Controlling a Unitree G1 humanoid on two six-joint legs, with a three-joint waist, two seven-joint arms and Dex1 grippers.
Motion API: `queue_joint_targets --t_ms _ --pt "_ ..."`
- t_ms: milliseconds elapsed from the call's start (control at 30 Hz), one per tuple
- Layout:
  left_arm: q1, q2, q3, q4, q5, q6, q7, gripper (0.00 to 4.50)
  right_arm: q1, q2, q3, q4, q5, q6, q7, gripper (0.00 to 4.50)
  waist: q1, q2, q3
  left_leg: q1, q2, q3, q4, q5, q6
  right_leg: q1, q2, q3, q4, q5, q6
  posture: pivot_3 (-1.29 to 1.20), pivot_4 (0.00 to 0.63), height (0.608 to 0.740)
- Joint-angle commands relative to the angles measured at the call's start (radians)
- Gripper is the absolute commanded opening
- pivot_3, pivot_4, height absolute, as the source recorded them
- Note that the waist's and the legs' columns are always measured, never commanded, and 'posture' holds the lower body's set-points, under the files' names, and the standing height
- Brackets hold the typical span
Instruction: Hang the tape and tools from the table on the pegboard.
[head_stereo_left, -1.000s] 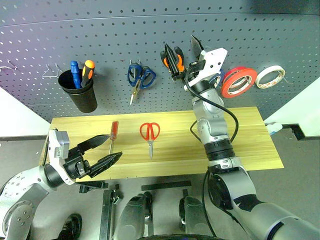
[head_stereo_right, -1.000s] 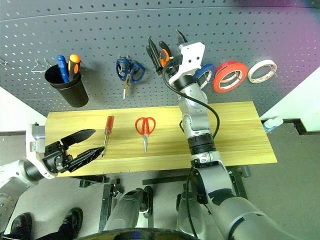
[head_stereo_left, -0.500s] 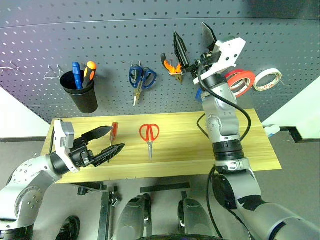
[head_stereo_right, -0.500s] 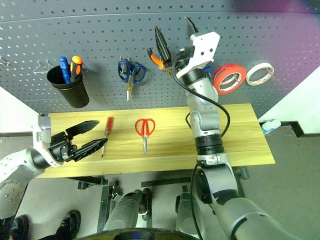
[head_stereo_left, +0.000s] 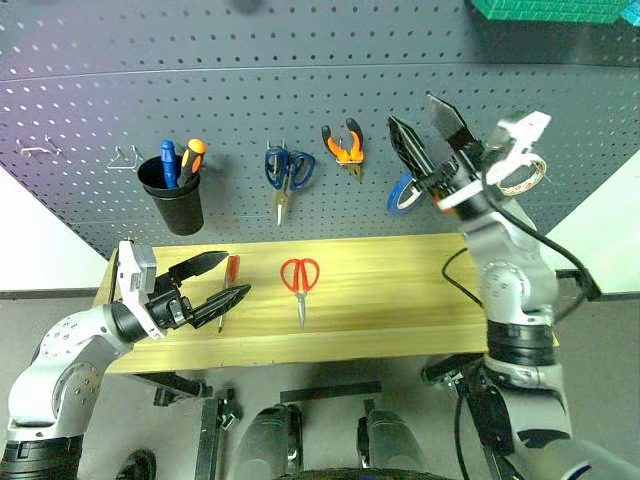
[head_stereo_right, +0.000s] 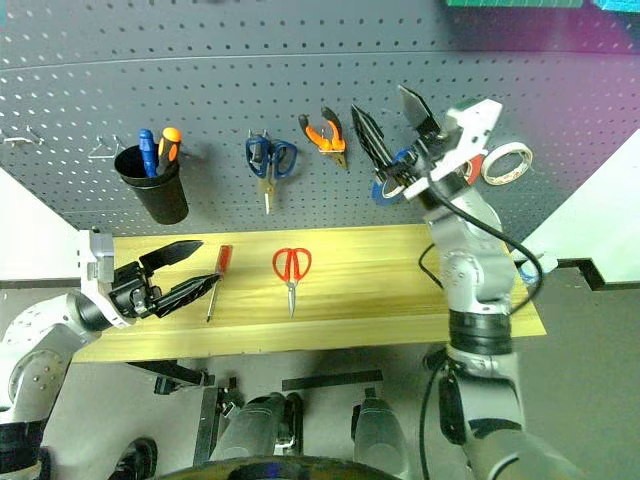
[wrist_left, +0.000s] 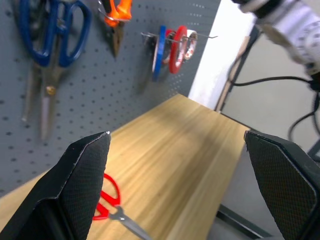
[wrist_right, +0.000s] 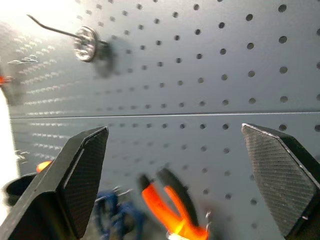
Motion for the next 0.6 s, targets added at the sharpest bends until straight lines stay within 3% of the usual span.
queue_joint_targets --t_ms 33,133,333,600 --pt "-0.034 -0.015 -0.021 0.017 0.029 -0.034 0.001 4.5 0.077 -0.087 -0.01 -0.068 0.029 0.043 0.102 4.46 0.001 0.0 -0.007 0.001 0.0 0.0 0.001 0.0 0.001 0.002 0.0 0.0 0.0 0.0 0.0 -0.03 0.0 0.74" --pt "-0.068 -0.035 -0.044 0.041 0.045 -0.018 0.034 4.5 0.17 -0.164 -0.009 -0.082 0.036 0.045 0.219 4.46 0.001 0.001 -0.015 0.007 0.0 0.0 0.004 -0.006 0.01 0.009 -0.001 0.0 0.0 0.001 0.001 -0.05 0.0 0.74" --pt "-0.143 -0.098 -0.08 0.122 0.034 0.132 0.176 4.5 0.325 -0.305 0.011 -0.058 0.027 0.048 0.453 4.46 -0.001 0.005 -0.032 0.009 0.0 0.0 0.007 -0.006 0.01 0.011 -0.002 0.003 0.0 0.002 0.003 -0.07 0.0 0.74" --pt "-0.182 -0.205 -0.183 0.184 0.228 0.173 0.445 4.5 0.401 -0.343 -0.043 -0.065 0.074 0.072 0.535 4.46 -0.001 0.004 -0.038 0.009 0.001 0.0 0.009 -0.007 0.011 0.012 -0.002 0.004 0.0 0.002 0.003 -0.1 0.02 0.74"
